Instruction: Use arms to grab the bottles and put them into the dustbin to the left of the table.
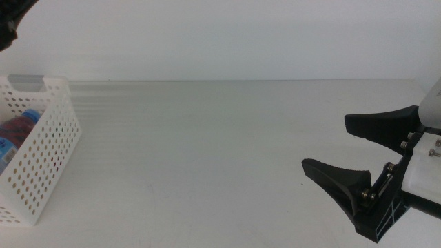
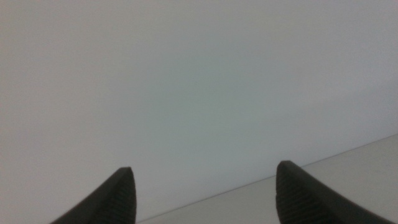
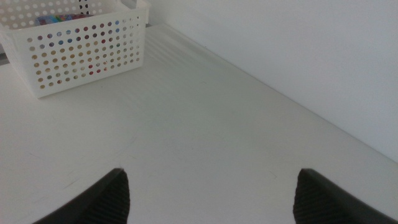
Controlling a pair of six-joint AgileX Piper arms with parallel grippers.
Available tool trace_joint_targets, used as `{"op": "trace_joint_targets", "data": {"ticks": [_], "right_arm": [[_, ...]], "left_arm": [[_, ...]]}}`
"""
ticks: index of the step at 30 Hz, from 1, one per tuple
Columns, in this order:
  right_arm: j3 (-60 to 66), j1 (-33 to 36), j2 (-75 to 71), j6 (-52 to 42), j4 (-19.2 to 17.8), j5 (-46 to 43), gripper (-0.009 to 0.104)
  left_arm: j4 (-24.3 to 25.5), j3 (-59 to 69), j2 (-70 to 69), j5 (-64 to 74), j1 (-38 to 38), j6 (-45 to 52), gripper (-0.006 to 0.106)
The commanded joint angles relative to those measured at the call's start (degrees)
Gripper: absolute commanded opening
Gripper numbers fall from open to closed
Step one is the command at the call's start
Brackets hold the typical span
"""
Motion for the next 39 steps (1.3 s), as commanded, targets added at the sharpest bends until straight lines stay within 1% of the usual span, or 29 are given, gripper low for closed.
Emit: {"op": "trace_joint_targets", "data": {"ticks": [1, 9, 12, 14, 17, 21, 24, 28, 31, 35, 39], "right_arm": [[-1.62, 0.10, -0.57, -0.53, -0.72, -4.02, 0.076], [-0.85, 0.01, -2.23, -0.52, -0.81, -3.74, 0.076], [-0.78, -1.68, -3.63, -0.52, -1.13, -3.75, 0.076], [-0.78, -4.53, -4.66, -0.52, -1.13, -3.75, 0.076], [-0.04, -11.62, -7.11, -0.52, -0.86, -3.86, 0.076], [4.35, -22.50, -12.01, -0.52, 1.38, -3.90, 0.076], [10.03, -27.66, -17.40, -0.52, 2.16, -3.85, 0.076], [17.03, -31.27, -26.22, -0.52, 2.10, -3.80, 0.076], [20.62, -33.22, -32.02, -0.52, 2.10, -3.72, 0.076], [24.37, -35.40, -38.40, -0.52, 2.80, -3.75, 0.076], [28.06, -37.01, -43.41, -0.52, 4.72, -3.73, 0.076]], "left_arm": [[-0.01, -1.06, -0.37, -4.68, -0.06, -0.82, 0.066], [-0.01, 3.28, -1.15, -4.70, -0.06, -0.82, 0.058], [-0.01, 6.92, -2.43, -4.64, -0.06, -0.82, 0.056], [-0.04, 9.95, -3.97, -4.64, -0.04, -0.82, 0.053], [-0.54, 14.99, -7.32, -4.69, 0.00, -0.82, 0.050], [-2.21, 21.74, -13.52, -4.69, 0.30, -0.82, 0.047], [-2.57, 27.58, -19.58, -5.11, 3.56, -0.82, 0.044], [-3.43, 35.82, -28.67, -6.01, 10.07, -0.82, 0.040], [-6.08, 40.97, -34.78, -6.01, 13.40, -0.82, 0.038], [-9.50, 47.64, -41.86, -6.15, 15.40, -0.82, 0.034], [-9.51, 53.26, -47.25, -6.15, 16.56, -0.82, 0.030]]}}
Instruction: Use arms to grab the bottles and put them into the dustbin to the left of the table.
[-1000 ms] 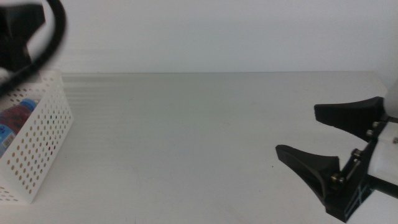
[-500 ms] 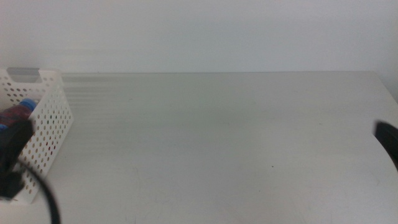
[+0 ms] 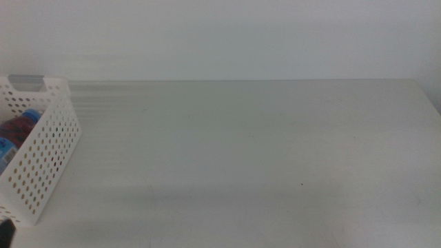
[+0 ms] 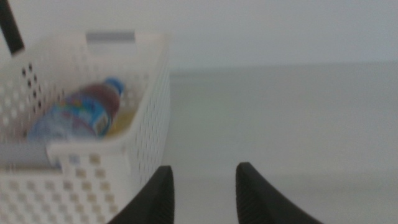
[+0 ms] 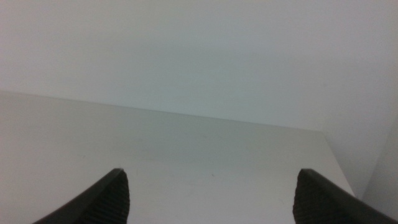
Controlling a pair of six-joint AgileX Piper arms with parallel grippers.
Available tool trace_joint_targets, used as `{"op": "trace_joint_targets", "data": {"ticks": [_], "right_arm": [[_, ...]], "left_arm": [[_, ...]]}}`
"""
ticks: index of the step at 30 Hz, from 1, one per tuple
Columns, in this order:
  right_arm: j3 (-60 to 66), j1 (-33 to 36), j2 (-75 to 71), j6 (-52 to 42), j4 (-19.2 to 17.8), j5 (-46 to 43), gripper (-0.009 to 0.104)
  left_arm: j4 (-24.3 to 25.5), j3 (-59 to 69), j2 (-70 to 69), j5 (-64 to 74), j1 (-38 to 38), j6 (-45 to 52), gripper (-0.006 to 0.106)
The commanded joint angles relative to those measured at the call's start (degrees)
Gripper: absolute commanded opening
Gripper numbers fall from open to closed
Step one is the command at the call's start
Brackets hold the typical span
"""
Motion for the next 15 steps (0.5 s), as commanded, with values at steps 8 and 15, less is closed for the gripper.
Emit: {"op": "trace_joint_targets", "data": {"ticks": [8, 15], "right_arm": [[7.57, -3.61, -7.52, -0.52, 0.58, -4.59, 0.076], [7.73, -3.91, -7.52, -0.52, 0.19, -2.61, 0.076]], "left_arm": [[-1.15, 5.23, -1.66, -6.84, 0.37, -0.82, 0.023], [-1.09, 5.23, -1.66, -7.14, 0.37, -0.82, 0.017]]}}
